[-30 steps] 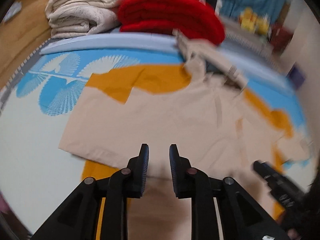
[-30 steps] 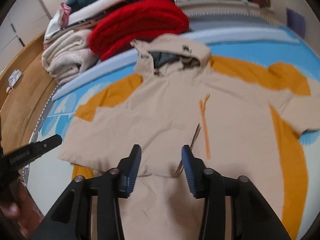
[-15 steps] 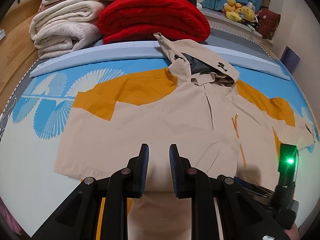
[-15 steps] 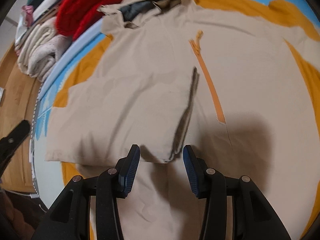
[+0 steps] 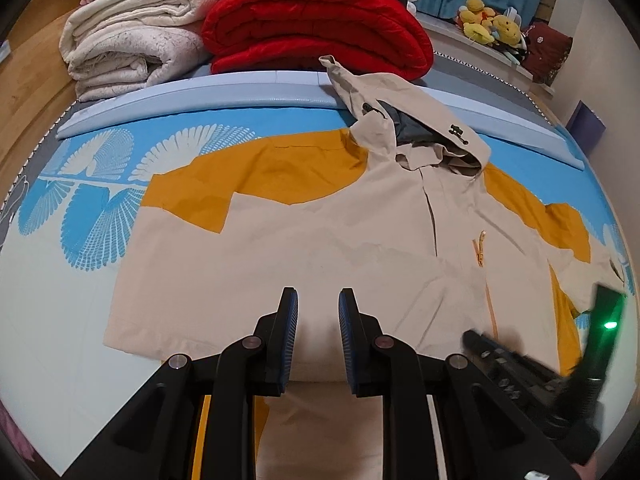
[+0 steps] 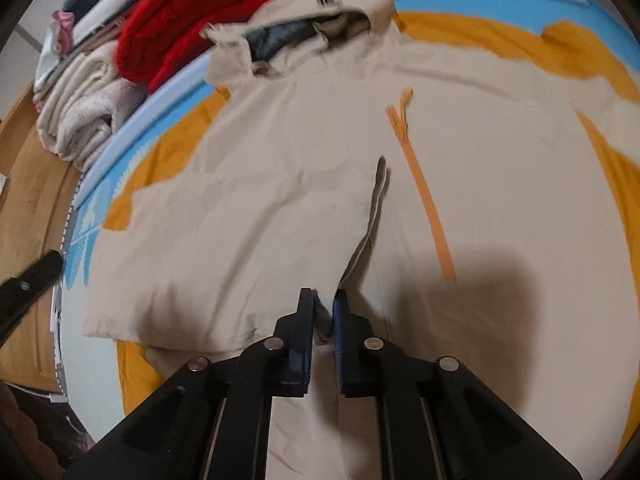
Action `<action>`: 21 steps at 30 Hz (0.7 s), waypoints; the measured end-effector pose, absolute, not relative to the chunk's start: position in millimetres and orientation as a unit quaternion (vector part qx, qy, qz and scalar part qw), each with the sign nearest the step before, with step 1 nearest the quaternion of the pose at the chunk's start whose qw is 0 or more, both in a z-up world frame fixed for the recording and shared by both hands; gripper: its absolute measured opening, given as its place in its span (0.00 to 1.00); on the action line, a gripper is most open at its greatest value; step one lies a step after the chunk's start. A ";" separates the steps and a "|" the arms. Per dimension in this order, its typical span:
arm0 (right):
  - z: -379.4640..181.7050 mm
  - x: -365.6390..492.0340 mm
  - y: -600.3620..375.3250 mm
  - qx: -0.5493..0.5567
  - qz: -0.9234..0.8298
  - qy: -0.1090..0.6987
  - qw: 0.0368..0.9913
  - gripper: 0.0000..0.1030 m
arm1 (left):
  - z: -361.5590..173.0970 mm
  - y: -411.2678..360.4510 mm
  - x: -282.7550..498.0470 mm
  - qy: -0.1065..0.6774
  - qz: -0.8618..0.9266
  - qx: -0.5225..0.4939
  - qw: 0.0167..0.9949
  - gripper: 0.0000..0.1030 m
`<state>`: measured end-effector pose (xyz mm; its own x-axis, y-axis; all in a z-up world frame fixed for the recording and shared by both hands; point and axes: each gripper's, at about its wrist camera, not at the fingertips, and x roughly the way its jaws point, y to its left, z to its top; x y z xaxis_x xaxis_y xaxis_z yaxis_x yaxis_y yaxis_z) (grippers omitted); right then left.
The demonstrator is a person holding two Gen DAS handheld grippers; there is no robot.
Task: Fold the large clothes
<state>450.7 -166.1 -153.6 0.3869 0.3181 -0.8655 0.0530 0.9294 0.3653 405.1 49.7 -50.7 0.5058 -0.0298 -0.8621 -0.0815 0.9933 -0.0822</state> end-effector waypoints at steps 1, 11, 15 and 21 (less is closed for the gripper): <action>-148.5 450.7 -166.9 0.166 0.085 0.539 0.821 0.08 | -51.0 49.5 405.8 0.497 0.015 -0.055 0.866 0.18; -71.4 455.9 -186.3 0.059 0.089 0.412 0.905 0.07 | -57.8 49.0 414.0 0.507 0.004 -0.061 0.860 0.18; -56.9 462.2 -211.9 0.028 0.058 0.388 0.919 0.07 | -59.6 53.0 416.8 0.510 0.006 -0.062 0.858 0.18; -57.4 476.7 -262.5 0.030 -0.006 0.394 0.919 0.06 | -58.9 82.1 421.8 0.511 0.021 -0.084 0.855 0.18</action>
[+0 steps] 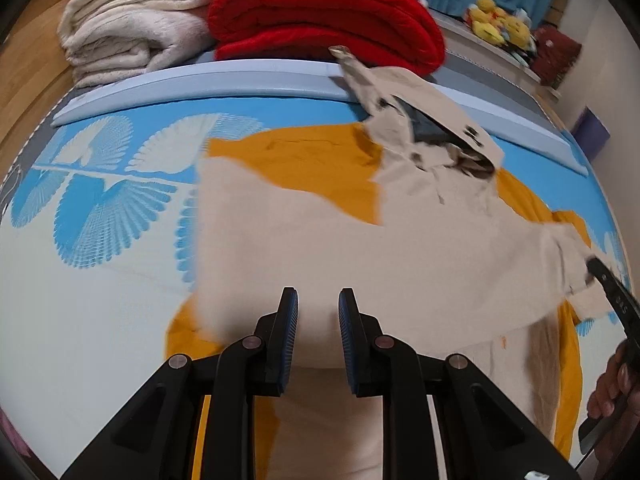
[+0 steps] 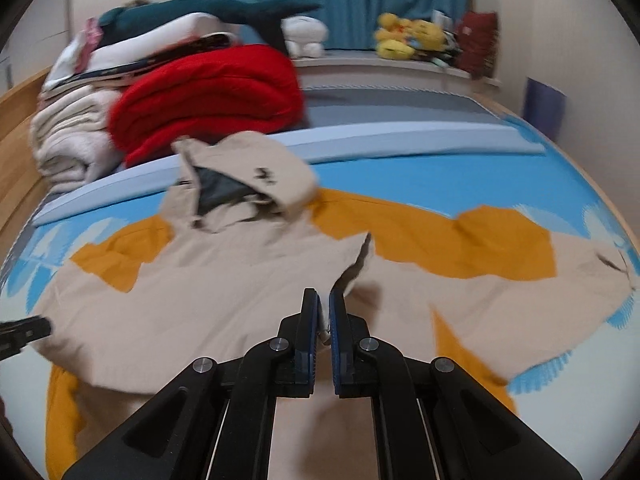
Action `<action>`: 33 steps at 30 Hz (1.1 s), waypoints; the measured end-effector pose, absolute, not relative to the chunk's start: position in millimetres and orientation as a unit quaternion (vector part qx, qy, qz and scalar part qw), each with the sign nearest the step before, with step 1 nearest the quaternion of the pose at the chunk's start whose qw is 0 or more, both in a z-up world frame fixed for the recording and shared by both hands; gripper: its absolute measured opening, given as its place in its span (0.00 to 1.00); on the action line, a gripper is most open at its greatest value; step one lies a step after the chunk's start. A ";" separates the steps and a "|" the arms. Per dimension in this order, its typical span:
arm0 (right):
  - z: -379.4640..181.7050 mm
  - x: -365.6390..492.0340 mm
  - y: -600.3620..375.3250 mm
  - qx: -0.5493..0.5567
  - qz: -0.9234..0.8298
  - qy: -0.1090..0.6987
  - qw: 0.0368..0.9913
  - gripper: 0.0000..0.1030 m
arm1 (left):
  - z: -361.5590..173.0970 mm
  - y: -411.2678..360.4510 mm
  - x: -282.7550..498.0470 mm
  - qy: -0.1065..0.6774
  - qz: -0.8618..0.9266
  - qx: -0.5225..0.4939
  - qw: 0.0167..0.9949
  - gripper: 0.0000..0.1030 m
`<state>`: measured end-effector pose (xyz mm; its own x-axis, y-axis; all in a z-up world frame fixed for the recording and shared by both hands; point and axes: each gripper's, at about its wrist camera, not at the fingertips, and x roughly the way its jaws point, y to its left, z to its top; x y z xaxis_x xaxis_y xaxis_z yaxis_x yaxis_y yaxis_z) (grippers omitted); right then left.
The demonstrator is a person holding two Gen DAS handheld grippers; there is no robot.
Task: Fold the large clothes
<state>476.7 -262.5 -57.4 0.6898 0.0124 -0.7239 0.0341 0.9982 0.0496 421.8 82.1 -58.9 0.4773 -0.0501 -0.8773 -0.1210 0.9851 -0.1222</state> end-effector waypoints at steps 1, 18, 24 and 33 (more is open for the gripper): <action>-58.9 478.6 -272.3 0.030 -0.021 0.398 0.917 0.05 | -58.5 92.5 422.7 0.510 0.029 -0.092 0.855 0.18; -91.3 490.1 -373.1 0.188 -0.119 0.442 0.869 0.26 | -123.2 139.4 429.0 0.582 0.029 -0.198 0.788 0.18; -151.1 491.5 -390.9 0.291 -0.116 0.530 0.788 0.45 | -147.4 123.7 432.3 0.621 0.036 -0.149 0.769 0.18; -150.3 493.3 -395.6 0.301 -0.127 0.499 0.802 0.09 | -149.8 116.3 433.2 0.625 0.033 -0.122 0.770 0.18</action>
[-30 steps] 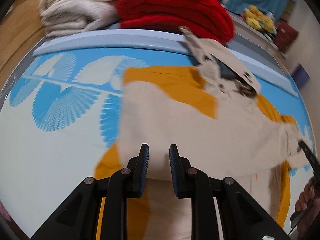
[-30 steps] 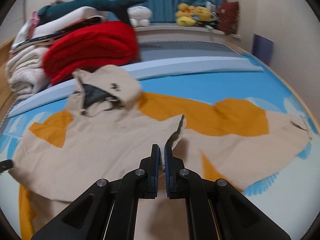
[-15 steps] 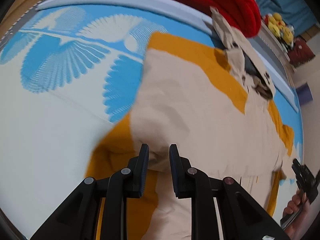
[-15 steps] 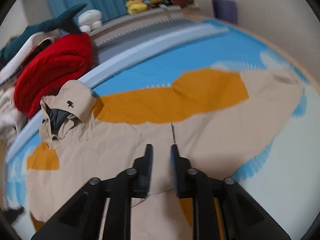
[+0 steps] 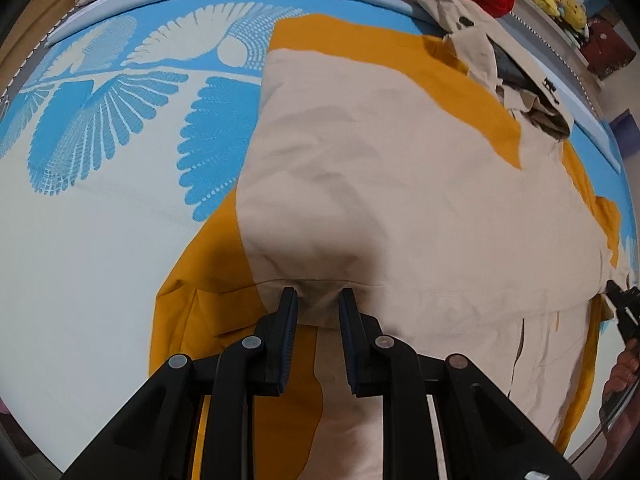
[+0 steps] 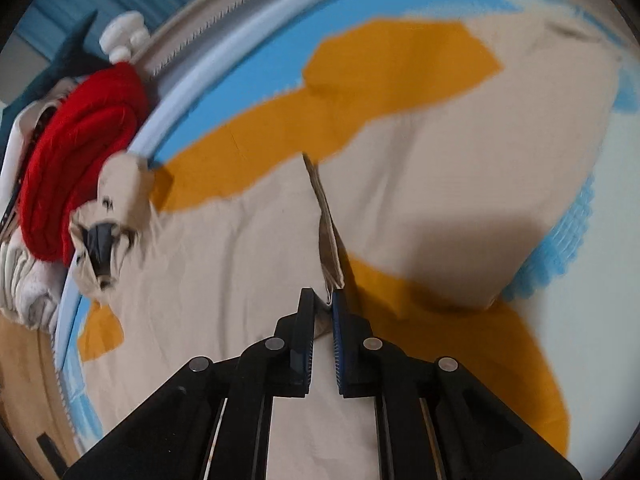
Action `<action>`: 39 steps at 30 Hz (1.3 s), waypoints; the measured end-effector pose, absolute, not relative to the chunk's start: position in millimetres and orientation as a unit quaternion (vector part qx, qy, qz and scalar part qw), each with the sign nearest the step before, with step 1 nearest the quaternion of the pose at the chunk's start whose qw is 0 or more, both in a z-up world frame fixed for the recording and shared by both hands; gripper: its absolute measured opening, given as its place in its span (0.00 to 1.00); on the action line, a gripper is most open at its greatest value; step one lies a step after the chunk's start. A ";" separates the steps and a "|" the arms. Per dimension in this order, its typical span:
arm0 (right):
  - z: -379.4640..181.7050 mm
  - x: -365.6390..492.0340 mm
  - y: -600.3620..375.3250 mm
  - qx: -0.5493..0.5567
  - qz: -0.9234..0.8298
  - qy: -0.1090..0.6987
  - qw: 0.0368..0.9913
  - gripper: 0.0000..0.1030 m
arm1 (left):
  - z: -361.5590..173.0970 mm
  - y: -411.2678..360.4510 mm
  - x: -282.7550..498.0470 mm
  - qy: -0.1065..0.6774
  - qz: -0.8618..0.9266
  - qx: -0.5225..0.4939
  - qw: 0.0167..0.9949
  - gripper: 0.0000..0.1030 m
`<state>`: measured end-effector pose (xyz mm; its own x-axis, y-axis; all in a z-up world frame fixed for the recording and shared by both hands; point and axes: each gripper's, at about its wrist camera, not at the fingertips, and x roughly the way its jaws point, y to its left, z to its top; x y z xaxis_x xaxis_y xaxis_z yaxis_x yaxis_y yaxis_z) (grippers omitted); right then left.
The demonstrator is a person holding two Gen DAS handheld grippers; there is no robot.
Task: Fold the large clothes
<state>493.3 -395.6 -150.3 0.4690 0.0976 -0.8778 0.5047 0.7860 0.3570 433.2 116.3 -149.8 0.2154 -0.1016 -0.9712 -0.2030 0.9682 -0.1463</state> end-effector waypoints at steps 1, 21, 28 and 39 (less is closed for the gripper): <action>-147.3 494.4 -397.1 0.295 -0.136 0.496 0.805 0.09 | -151.7 115.6 433.0 0.628 0.034 -0.121 0.768 0.18; -134.0 496.4 -376.4 0.204 -0.118 0.517 0.823 0.22 | -97.5 68.4 423.3 0.546 0.012 -0.058 0.836 0.26; -68.8 477.9 -355.4 0.160 -0.076 0.451 0.875 0.22 | -68.6 37.9 406.1 0.505 -0.006 -0.054 0.861 0.26; -14.1 436.1 -365.2 0.102 -0.080 0.381 0.916 0.22 | -58.2 9.3 390.6 0.490 -0.020 -0.042 0.870 0.26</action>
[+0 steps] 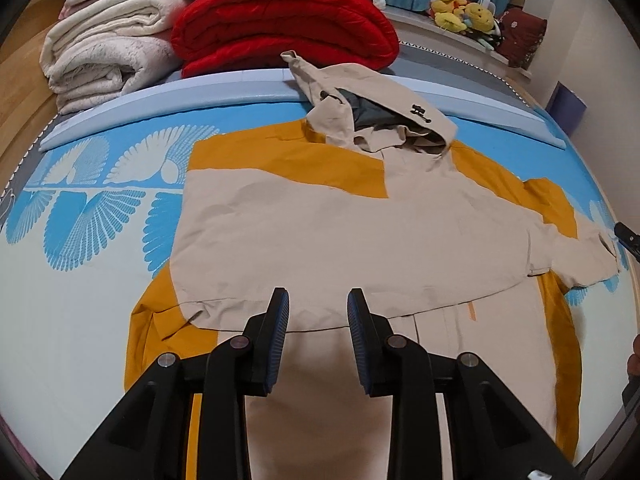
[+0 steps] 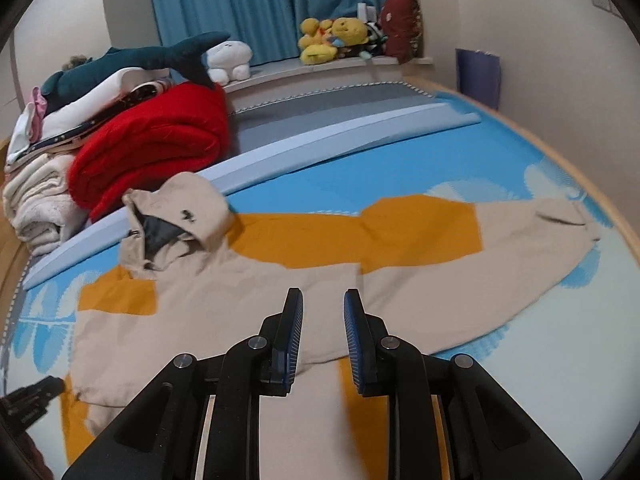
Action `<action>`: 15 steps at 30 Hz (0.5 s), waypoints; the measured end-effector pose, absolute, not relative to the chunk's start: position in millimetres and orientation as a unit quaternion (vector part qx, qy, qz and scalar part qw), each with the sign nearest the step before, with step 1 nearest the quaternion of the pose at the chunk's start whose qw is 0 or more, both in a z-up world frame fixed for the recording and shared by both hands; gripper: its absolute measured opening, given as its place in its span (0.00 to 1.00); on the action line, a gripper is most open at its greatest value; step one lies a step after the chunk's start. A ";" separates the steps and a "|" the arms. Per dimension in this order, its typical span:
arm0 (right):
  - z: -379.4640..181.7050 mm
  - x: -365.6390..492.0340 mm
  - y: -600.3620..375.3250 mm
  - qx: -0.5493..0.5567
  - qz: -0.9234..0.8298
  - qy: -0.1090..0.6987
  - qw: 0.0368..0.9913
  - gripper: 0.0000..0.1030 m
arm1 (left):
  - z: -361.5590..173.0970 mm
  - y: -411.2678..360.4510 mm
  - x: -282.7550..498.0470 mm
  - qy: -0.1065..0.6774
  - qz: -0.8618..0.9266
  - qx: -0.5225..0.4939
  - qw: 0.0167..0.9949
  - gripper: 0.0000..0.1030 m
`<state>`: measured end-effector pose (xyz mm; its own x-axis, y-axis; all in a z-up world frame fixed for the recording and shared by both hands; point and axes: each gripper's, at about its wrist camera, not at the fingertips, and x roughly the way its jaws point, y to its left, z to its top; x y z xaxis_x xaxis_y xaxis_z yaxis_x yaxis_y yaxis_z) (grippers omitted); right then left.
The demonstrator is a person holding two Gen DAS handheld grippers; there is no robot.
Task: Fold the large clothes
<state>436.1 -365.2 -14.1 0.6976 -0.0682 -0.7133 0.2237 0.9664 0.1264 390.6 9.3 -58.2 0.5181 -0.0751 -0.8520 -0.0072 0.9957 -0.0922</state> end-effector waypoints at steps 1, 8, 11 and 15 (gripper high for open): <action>-14.3 435.0 -373.3 0.099 -0.086 0.380 0.916 0.22 | -57.6 8.9 390.4 0.490 -0.020 -0.043 0.871 0.26; -17.4 424.0 -468.2 0.131 -0.150 0.372 0.907 0.23 | -57.7 7.6 393.5 0.488 -0.025 -0.045 0.871 0.26; -24.1 418.7 -509.3 0.158 -0.172 0.375 0.897 0.28 | -58.0 5.6 394.7 0.488 -0.029 -0.045 0.871 0.26; -25.8 410.1 -558.6 0.169 -0.210 0.374 0.887 0.44 | -57.7 3.7 397.9 0.489 -0.035 -0.045 0.870 0.26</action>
<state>410.1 -558.6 -25.8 0.6320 -0.2455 -0.7350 0.4988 0.8548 0.1434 397.9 3.7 -57.7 0.5189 -0.1038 -0.8485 0.0166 0.9936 -0.1114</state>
